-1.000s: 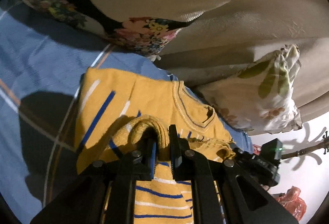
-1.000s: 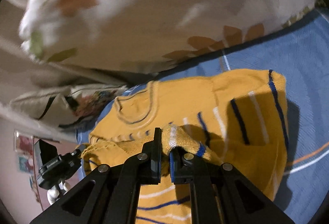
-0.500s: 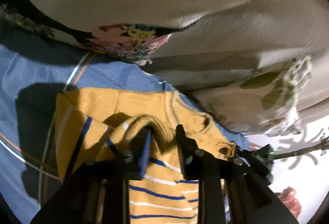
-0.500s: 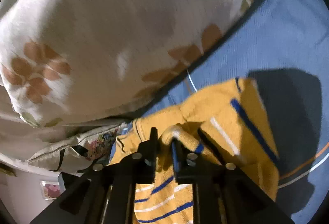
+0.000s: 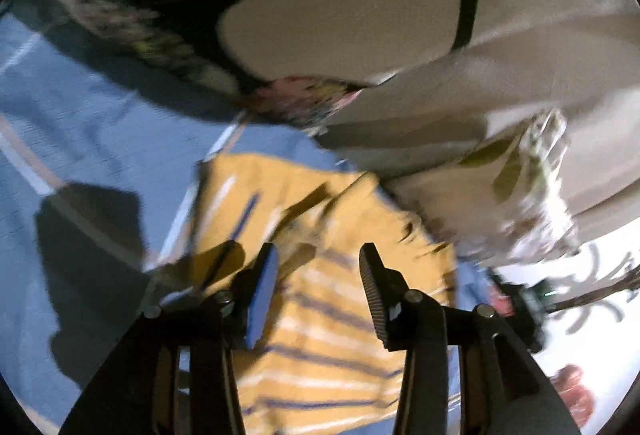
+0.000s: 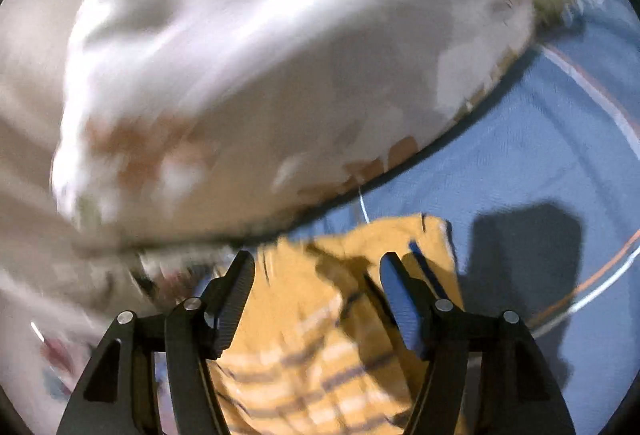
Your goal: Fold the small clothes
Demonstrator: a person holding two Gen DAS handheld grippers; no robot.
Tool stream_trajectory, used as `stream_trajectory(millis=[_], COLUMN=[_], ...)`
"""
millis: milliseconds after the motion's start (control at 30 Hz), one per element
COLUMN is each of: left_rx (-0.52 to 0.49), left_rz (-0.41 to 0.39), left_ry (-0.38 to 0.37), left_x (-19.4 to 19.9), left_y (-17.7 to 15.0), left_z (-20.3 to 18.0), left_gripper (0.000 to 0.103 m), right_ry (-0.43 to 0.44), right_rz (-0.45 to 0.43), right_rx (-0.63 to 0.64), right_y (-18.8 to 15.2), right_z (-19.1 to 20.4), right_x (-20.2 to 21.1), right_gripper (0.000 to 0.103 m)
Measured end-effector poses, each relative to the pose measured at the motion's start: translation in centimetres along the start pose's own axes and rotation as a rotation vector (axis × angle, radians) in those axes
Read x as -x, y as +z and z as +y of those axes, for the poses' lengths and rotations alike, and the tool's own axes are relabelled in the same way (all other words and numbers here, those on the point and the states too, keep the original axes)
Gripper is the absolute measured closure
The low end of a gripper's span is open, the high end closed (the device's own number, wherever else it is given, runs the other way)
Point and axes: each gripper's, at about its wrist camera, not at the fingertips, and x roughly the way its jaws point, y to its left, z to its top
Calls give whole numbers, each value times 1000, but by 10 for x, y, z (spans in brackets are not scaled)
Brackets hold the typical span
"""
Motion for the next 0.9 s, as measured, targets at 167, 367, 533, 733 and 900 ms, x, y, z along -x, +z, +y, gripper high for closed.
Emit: stream_trajectory(millis=[167,367,533,733,900], left_rx=[-130,-170,-179,-205,-219], left_rz=[28,86,193,156,145], left_ry=[116,116,69,149,236], left_x=[15,13,0,34,35], left_y=[-44,-87,-101,-67,-67], left_z=[2,15,28,42,42], left_gripper=[61,56,98,98,96], right_ry=[-49,-105,-145,-166,-151], right_rz=[64,100,96,65,74], right_rx=[215,331,297,199,129], right_y=[-48,-104,-112,-104,-105], right_z=[20,14,-11,-41,-62], right_x=[15,26,45,64,70], right_gripper=[32,32,32,32,32])
